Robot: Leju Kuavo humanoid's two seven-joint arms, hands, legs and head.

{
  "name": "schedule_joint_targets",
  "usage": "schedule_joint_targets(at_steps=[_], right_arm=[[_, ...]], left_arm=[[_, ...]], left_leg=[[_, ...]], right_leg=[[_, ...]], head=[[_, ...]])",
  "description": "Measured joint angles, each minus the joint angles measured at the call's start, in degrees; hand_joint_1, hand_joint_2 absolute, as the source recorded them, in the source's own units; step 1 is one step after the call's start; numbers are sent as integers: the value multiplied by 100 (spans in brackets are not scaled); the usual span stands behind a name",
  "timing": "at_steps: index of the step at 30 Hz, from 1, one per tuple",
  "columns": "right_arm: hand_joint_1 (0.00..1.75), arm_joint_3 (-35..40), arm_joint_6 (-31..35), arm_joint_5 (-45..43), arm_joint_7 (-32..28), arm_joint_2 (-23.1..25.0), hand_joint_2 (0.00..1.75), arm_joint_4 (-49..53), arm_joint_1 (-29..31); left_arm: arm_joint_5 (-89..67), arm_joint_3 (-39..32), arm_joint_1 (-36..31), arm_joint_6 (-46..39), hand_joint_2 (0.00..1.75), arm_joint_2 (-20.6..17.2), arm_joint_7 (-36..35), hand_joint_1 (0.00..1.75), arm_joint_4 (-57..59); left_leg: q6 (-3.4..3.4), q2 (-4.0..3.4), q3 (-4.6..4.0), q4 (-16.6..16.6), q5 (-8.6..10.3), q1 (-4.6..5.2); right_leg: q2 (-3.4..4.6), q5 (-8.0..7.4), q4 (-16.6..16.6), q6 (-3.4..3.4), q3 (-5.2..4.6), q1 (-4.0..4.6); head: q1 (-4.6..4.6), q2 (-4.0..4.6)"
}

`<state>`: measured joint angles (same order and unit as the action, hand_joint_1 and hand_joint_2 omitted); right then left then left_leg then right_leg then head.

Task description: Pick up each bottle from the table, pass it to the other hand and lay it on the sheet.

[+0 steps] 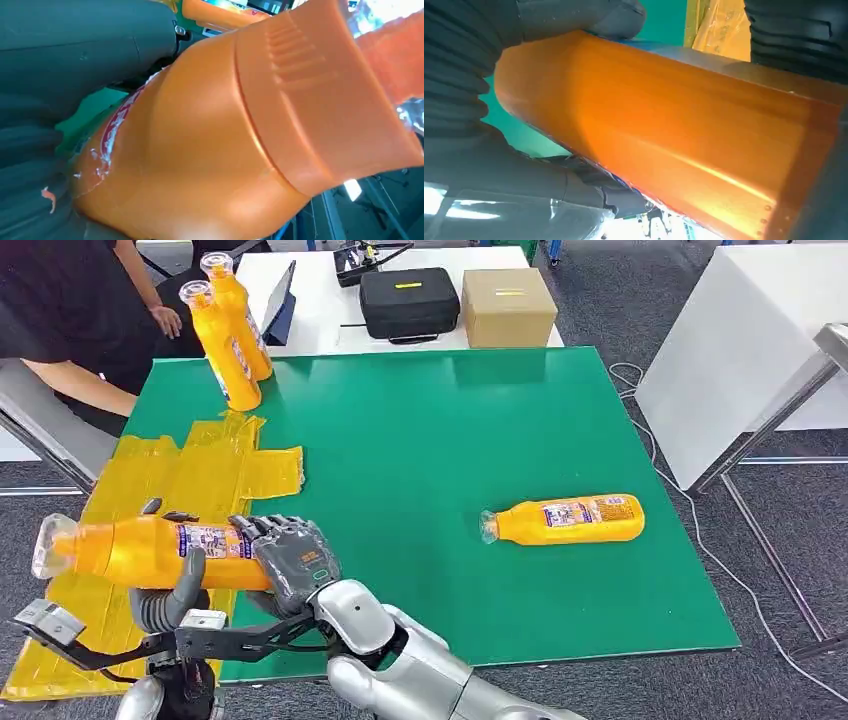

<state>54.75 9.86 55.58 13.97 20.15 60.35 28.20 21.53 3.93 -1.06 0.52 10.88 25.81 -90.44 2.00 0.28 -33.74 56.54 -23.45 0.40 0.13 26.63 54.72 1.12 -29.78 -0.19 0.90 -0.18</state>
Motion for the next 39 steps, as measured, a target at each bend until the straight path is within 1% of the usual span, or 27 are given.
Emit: schedule_joint_targets(at_steps=[2, 3, 4, 7, 10, 13, 17, 20, 23, 27, 28, 34, 37, 39], right_arm=[[70, -22, -2, 20, 11, -4, 175, 18, -10], [0, -42, 0, 26, 11, -9, 175, 44, -25], [0, -61, 11, 26, 11, -20, 0, 90, -47], [0, -94, 20, 26, -24, -96, 0, 236, -137], [0, -241, 263, -20, -140, -203, 0, 470, -358], [0, -641, 514, 33, -332, -416, 0, 991, -575], [0, -1246, 503, 81, -531, -656, 0, 1826, -840], [0, -1636, 424, 131, -531, -811, 0, 2407, -925], [0, -1990, 369, 164, -487, -912, 0, 2724, -968], [0, -2328, 337, 162, -671, -1040, 0, 2890, -1045], [0, -2358, 341, 142, -713, -1065, 0, 2889, -1063], [0, -2476, 343, 131, -778, -1154, 0, 2900, -1105], [0, -2474, 380, 13, -844, -1224, 0, 2889, -1105], [0, -2472, 450, -118, -951, -1290, 0, 2850, -1105]], left_arm=[[0, -2, -8, 4, 175, 0, -2, 175, 0], [-4, 0, -15, 7, 175, 0, 0, 175, 0], [-4, 0, -20, 13, 175, 0, -2, 175, 0], [-22, 2, -87, 24, 175, -2, 0, 175, 0], [-35, 2, -172, -15, 175, -7, 20, 175, 0], [-88, -46, -207, -116, 175, -11, 59, 175, 0], [-462, -196, -307, -381, 175, -28, 179, 175, 77], [-912, -365, -438, -794, 175, -89, 378, 175, 179], [-1483, -556, -576, -1319, 175, -186, 575, 175, 254], [-2820, -797, -780, -2556, 175, -370, 966, 175, 411], [-3035, -844, -829, -2757, 175, -409, 1006, 175, 453], [-3266, -981, -946, -2959, 175, -540, 1043, 175, 632], [-4200, -984, -978, -3636, 175, -630, 1025, 175, 792], [-4924, -984, -1073, -3941, 175, -746, 1003, 175, 1096]], left_leg=[[0, 0, 0, 0, 0, 0], [0, 0, 0, 0, 0, 0], [0, 0, 0, 0, 0, 0], [0, 1, 0, 0, 0, 0], [0, 5, -2, 0, 0, 0], [0, 5, -3, 0, 0, 1], [0, 4, -4, 1, 0, 3], [0, 4, -3, 1, 0, 3], [0, 4, -2, 1, 1, 2], [0, 3, -2, 1, 1, 0], [0, 4, -2, 1, 1, -1], [0, 2, -3, 1, 0, 0], [0, 6, -3, 1, 1, 1], [0, 7, -3, 1, 1, 2]], right_leg=[[0, 0, 0, 0, -1, 0], [0, 0, 0, 0, -2, 0], [0, 0, 0, 0, -2, 0], [0, 0, 0, 0, -1, 0], [-1, 0, 0, 0, 0, 0], [-2, 0, 0, 1, 0, -1], [-2, -2, 0, 2, 1, -3], [-2, -2, 0, 3, 2, -3], [-2, -2, 0, 3, 3, 1], [-2, -2, 0, 2, 3, 3], [-2, -2, 0, 2, 3, 3], [-1, -1, 0, 2, 2, 2], [-2, -1, 0, 1, 2, 1], [-2, -2, 0, 2, 4, -1]], head=[[0, 0], [-2, 0], [0, -2], [0, -2], [4, 0], [0, 0], [0, 0], [0, 0], [0, 0], [0, 0], [-2, 0], [-2, 0], [0, 0], [0, 0]])
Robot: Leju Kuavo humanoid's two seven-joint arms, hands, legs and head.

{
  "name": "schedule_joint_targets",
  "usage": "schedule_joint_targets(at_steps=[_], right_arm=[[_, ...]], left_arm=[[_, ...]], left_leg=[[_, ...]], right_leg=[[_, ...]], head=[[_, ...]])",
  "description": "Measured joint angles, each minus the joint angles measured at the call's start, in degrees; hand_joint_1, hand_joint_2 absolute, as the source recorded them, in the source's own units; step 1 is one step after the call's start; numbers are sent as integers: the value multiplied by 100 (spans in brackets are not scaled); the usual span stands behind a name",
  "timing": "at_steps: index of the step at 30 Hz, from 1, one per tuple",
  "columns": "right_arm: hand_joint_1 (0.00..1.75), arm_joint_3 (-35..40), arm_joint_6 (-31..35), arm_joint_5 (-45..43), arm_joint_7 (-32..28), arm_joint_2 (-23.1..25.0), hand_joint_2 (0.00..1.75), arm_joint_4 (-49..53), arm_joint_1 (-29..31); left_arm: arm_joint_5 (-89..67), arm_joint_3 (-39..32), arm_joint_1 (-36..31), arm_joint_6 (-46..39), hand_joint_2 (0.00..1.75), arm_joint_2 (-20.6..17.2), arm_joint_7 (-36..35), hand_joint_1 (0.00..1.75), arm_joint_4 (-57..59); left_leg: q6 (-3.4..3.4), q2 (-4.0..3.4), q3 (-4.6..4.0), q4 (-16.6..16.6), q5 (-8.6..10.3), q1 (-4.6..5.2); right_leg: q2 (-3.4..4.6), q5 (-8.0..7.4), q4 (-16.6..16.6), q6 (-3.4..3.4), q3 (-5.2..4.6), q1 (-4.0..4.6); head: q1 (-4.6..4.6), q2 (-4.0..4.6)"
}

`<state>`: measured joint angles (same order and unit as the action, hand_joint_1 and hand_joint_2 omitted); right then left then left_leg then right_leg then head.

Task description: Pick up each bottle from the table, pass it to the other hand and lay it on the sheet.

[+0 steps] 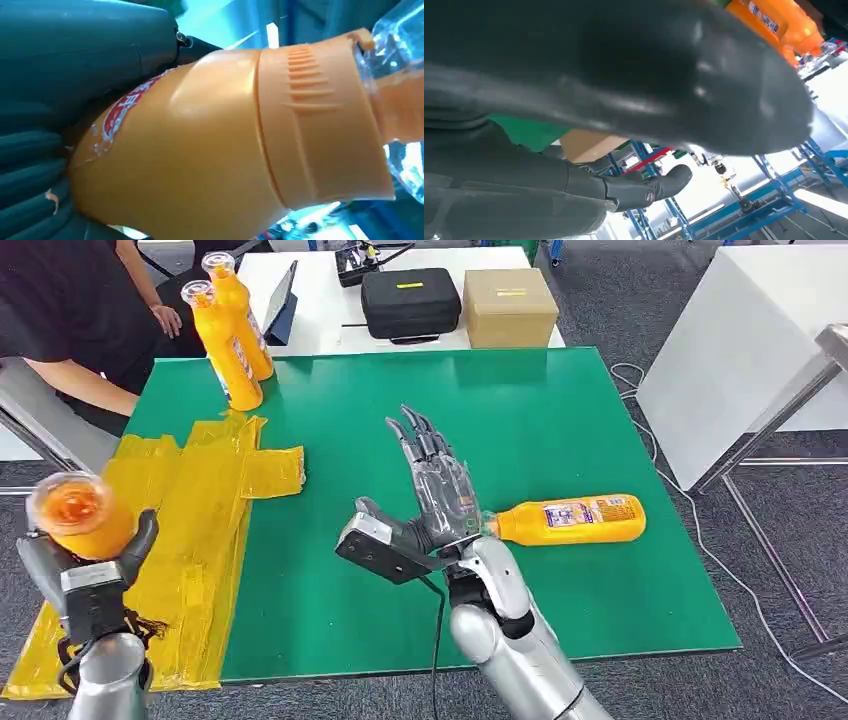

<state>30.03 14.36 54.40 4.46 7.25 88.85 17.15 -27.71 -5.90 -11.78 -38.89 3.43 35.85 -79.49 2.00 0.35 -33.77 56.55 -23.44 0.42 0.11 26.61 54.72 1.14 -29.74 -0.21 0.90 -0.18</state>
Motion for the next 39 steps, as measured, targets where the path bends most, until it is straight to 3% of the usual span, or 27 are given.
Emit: schedule_joint_targets(at_steps=[5, 14, 24, 32, 39], right_arm=[[0, 81, 11, -302, -210, -166, 0, -173, 35], [0, 153, -18, -385, -249, -295, 0, -348, 86], [0, 459, -420, -1074, -374, -573, 0, -418, 294], [0, 691, -516, -1355, -477, -780, 0, -540, 417], [0, 804, -533, -1467, -573, -865, 0, -669, 467]], left_arm=[[-2602, -504, -385, -83, 175, -68, 341, 175, 1083], [-2867, -990, -612, -100, 175, 0, 389, 175, 1744], [-5164, -1443, -520, -107, 175, 348, 415, 175, 2404], [-5222, -1254, -270, -144, 175, 623, 59, 175, 2677], [-4989, -894, -41, -155, 175, 702, 317, 175, 2757]], left_leg=[[-2, -3, 2, 0, 5, 0], [-3, 1, -3, 1, 4, -1], [-3, 2, -4, 1, 4, 3], [-2, 6, -4, 1, 2, 7], [-2, 7, 1, 0, 3, 5]], right_leg=[[0, -2, 1, 1, 3, 1], [0, -1, 1, 1, -1, 2], [0, -2, 1, 2, 0, -2], [-3, -1, 0, 2, 1, -7], [-3, -1, 0, 2, 6, -5]], head=[[2, 0], [2, 0], [-2, 0], [-2, 0], [-2, 0]])
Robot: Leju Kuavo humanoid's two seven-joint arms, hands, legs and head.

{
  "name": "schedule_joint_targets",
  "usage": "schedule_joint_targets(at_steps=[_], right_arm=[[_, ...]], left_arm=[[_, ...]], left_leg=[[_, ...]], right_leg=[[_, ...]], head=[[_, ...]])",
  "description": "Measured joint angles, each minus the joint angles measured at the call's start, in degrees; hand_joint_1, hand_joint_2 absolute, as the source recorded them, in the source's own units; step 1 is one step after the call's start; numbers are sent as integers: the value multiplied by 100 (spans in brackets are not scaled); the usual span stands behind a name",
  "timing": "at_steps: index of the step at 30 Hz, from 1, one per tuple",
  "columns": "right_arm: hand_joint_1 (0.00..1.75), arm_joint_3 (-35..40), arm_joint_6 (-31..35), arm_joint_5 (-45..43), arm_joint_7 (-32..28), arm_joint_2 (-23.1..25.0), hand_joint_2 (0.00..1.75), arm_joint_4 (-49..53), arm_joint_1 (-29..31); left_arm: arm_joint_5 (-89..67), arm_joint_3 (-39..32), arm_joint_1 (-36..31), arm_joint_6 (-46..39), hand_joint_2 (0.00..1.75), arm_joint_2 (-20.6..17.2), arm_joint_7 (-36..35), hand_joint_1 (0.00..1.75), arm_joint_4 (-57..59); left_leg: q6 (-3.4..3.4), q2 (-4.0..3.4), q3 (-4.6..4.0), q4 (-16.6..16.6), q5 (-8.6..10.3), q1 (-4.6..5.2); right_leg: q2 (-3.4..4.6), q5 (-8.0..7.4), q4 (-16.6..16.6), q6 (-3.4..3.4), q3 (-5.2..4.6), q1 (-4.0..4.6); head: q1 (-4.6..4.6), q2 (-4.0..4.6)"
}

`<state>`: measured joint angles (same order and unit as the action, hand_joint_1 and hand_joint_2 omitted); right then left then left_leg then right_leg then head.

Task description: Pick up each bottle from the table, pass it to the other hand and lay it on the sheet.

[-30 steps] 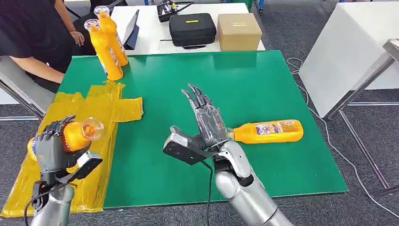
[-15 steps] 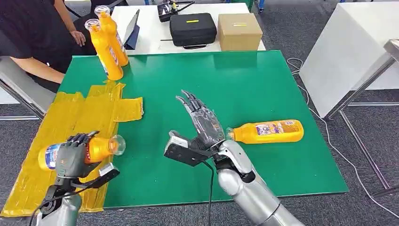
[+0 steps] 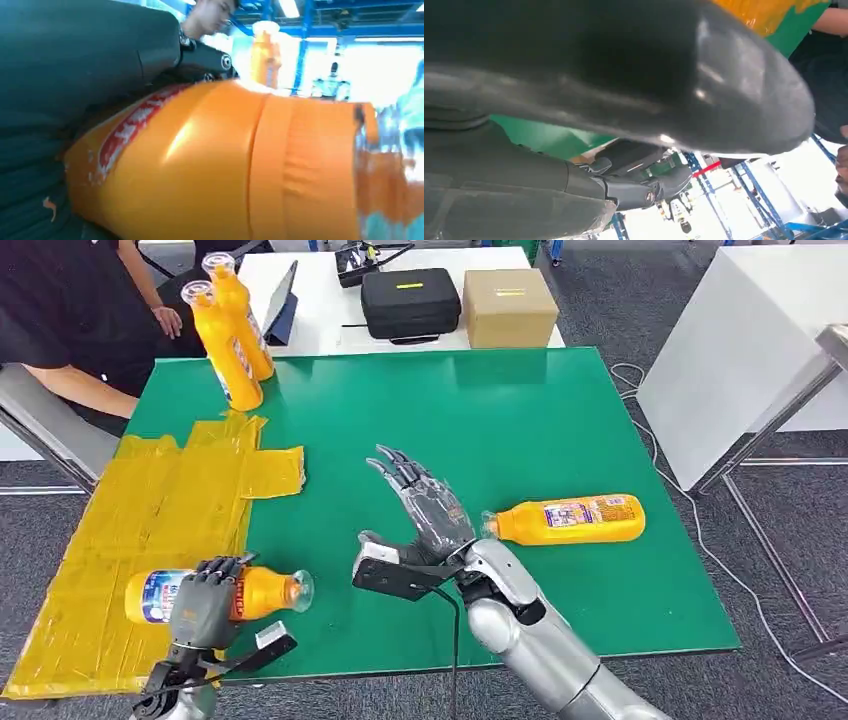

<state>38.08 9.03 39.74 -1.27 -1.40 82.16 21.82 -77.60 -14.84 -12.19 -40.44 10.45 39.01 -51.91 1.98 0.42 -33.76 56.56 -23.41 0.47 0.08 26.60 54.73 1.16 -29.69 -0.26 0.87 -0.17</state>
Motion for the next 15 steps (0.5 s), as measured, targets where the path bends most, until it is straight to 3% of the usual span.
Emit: schedule_joint_targets(at_steps=[9, 10, 11, 12, 15], right_arm=[[0, 76, -15, -17, -4, -26, 0, -111, 58], [0, 83, -15, -17, -4, -28, 0, -120, 64], [0, 92, -15, -17, -4, -28, 0, -131, 70], [0, 96, -17, -17, -4, -28, 0, -135, 76], [0, 116, -17, -50, 4, -28, 0, -138, 83]], left_arm=[[31, 623, 82, -9, 175, -13, -614, 175, 53], [31, 654, 91, -9, 175, -13, -616, 17, 53], [33, 695, 98, -9, 175, -13, -619, 0, 53], [33, 717, 102, -9, 0, -15, -606, 0, 57], [-48, 724, 96, -9, 0, -15, -553, 0, 226]], left_leg=[[0, 10, 3, 0, 0, 1], [0, 10, 4, 0, 0, 1], [0, 10, 4, 0, 0, 2], [0, 10, 5, 0, 0, 1], [0, 9, 9, 0, 0, 1]], right_leg=[[-6, 0, 0, 0, 8, -2], [-6, 0, 0, 0, 8, -2], [-6, 0, 0, 0, 9, -2], [-6, 0, 0, 0, 9, -2], [-6, 0, 0, 0, 11, -2]], head=[[0, 0], [0, -2], [0, 0], [0, 0], [0, -2]])
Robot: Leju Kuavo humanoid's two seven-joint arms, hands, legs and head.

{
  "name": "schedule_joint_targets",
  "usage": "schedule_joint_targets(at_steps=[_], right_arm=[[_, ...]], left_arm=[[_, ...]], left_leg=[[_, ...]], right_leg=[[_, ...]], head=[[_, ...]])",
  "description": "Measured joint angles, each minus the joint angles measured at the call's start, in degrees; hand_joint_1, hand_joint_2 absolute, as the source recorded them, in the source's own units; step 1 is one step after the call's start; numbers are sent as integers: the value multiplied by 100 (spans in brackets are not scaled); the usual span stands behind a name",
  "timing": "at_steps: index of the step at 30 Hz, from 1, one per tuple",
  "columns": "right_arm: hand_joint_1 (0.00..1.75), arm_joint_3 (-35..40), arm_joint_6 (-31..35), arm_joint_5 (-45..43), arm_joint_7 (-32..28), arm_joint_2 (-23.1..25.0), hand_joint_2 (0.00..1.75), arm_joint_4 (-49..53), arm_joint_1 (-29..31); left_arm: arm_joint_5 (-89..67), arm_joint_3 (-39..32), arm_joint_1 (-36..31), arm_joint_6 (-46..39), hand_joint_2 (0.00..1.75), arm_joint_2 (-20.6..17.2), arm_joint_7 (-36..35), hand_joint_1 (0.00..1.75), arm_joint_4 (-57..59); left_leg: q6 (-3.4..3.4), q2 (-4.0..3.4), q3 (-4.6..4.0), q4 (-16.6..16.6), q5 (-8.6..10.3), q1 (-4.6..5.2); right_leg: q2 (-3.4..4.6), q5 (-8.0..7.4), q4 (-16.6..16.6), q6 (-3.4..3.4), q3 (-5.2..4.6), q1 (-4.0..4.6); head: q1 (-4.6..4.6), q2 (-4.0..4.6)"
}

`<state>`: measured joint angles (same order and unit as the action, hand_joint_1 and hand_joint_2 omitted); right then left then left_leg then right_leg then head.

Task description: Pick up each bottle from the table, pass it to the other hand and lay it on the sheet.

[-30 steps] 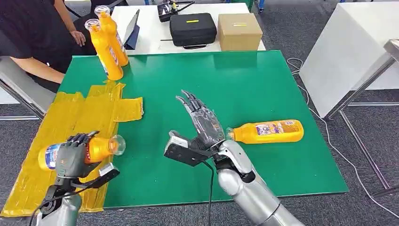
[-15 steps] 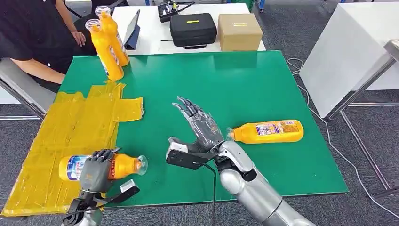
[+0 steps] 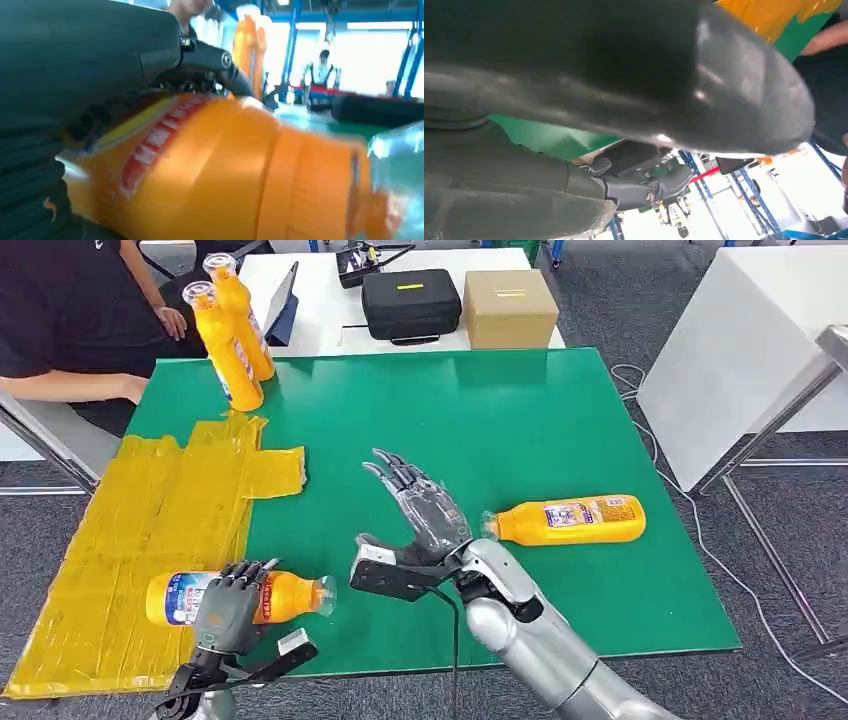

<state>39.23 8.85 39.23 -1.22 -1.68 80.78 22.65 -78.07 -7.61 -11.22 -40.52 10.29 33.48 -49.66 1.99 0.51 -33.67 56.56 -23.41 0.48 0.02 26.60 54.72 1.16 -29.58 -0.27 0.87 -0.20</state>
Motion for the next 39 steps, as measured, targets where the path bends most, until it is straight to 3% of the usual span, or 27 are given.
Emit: schedule_joint_targets(at_steps=[18, 23, 29, 33, 39], right_arm=[[0, 59, 22, 50, 245, -59, 0, 66, -76], [0, 41, 26, 144, 249, -59, 0, 105, -157], [0, -263, 325, 203, 166, -138, 0, 109, -388], [0, -544, 540, 227, 112, -242, 0, 109, -513], [0, -699, 549, 238, 101, -310, 0, 109, -617]], left_arm=[[442, -96, -104, -24, 0, 31, 417, 0, 634], [1911, 3, -124, -20, 0, 24, 627, 0, 662], [7854, 960, 545, 438, 0, -494, 673, 0, -2004], [8227, 951, 863, 1038, 0, -656, 677, 0, -3652], [8205, 951, 1068, 1102, 0, -752, 675, 0, -4680]], left_leg=[[0, 7, 25, 0, 0, 2], [0, 6, 33, -1, 1, 1], [-1, -5, 21, 1, 0, -6], [-2, 6, 12, -1, -1, -9], [0, 3, 7, -1, -2, -6]], right_leg=[[-9, 0, -1, 0, 27, -4], [-9, 0, -1, 0, 37, -3], [1, -1, -1, -1, 17, 11], [-8, 4, -1, -4, 15, 10], [-4, 4, -1, -3, 7, 7]], head=[[0, 2], [0, 2], [0, 0], [0, 2], [2, 2]])
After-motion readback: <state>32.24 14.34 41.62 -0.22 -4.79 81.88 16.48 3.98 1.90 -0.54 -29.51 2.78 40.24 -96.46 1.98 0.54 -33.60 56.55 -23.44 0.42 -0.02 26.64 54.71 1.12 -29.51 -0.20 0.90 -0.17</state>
